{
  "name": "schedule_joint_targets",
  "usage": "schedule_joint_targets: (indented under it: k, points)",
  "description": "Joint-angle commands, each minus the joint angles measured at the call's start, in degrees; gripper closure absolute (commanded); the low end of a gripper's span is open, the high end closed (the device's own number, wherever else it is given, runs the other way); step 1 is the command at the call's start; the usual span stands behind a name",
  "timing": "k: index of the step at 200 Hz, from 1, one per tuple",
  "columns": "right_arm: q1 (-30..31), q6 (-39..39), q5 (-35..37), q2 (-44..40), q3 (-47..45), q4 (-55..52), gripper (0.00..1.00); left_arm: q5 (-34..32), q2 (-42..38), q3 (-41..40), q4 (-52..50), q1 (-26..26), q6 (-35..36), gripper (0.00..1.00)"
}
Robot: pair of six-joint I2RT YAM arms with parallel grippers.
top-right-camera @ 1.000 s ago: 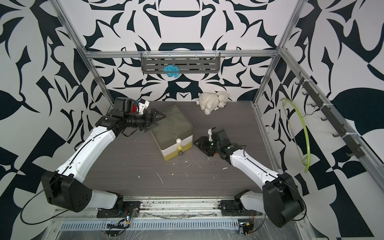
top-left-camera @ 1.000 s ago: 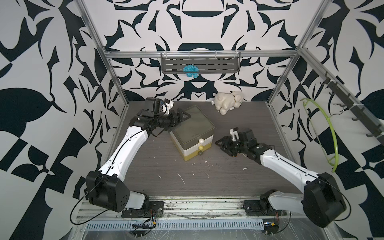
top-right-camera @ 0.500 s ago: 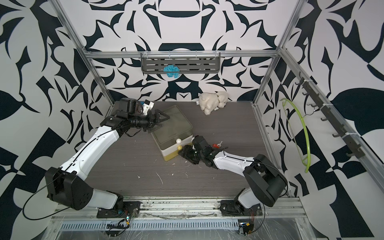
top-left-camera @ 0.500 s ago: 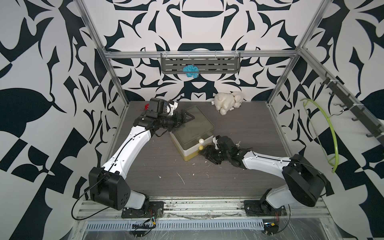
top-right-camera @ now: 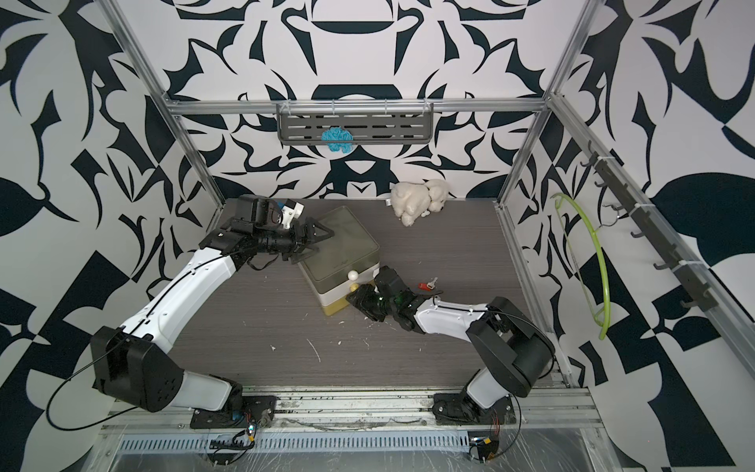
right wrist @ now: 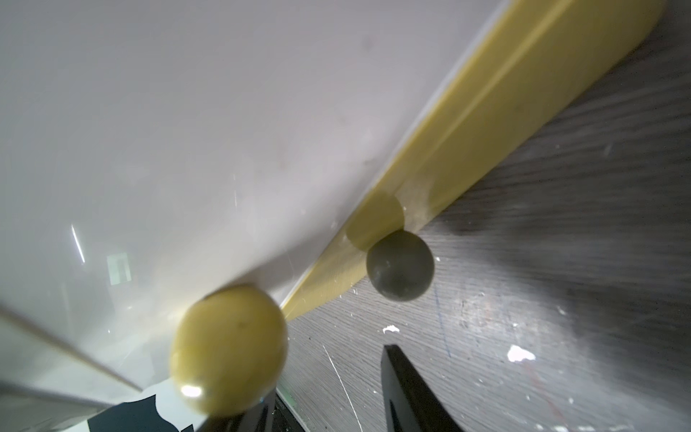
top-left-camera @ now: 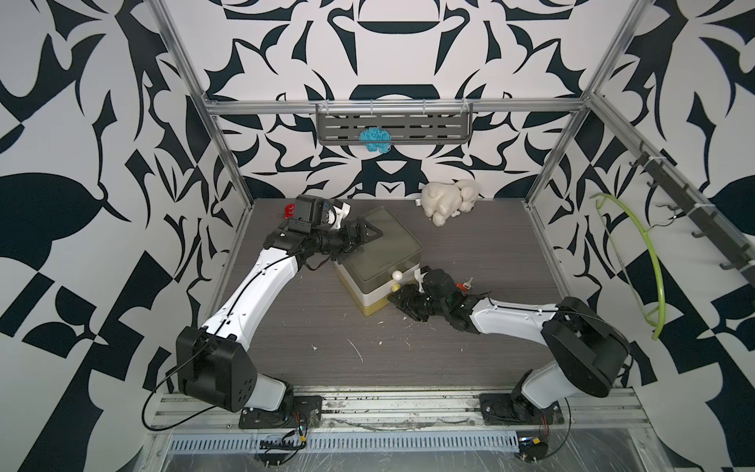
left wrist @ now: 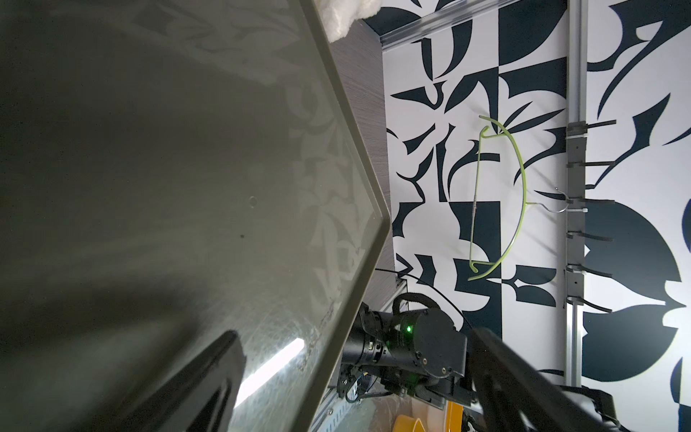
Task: Take the keys out of the drawer
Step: Open the drawer in the storage box.
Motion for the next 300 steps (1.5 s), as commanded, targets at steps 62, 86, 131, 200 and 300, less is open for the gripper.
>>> schedule_joint_targets:
  k: [62, 86, 131, 200, 300]
  points:
    - [-0.51, 0.26, 4.55, -4.27, 0.03, 7.00, 0.49, 1.18, 0.68, 0.09, 0.18, -0.05, 0.78, 0.01]
    - [-0.51, 0.44, 4.46, -1.71, 1.32, 8.29, 0.50, 1.21, 0.66, 0.05, 0.15, -0.05, 0.78, 0.01]
    - [-0.51, 1.61, 7.32, 0.19, 0.03, 11.14, 0.53, 1.32, 0.44, -0.05, -0.13, -0.05, 0.95, 0.01]
    - [-0.51, 2.86, 10.49, 2.34, -2.65, 22.82, 0.57, 1.48, 0.76, 0.17, -0.23, -0.05, 1.13, 0.01]
    - [-0.67, 0.95, 12.09, -1.57, -6.20, 20.40, 0.91, 1.55, 1.33, 0.25, -0.12, -0.05, 1.22, 0.01]
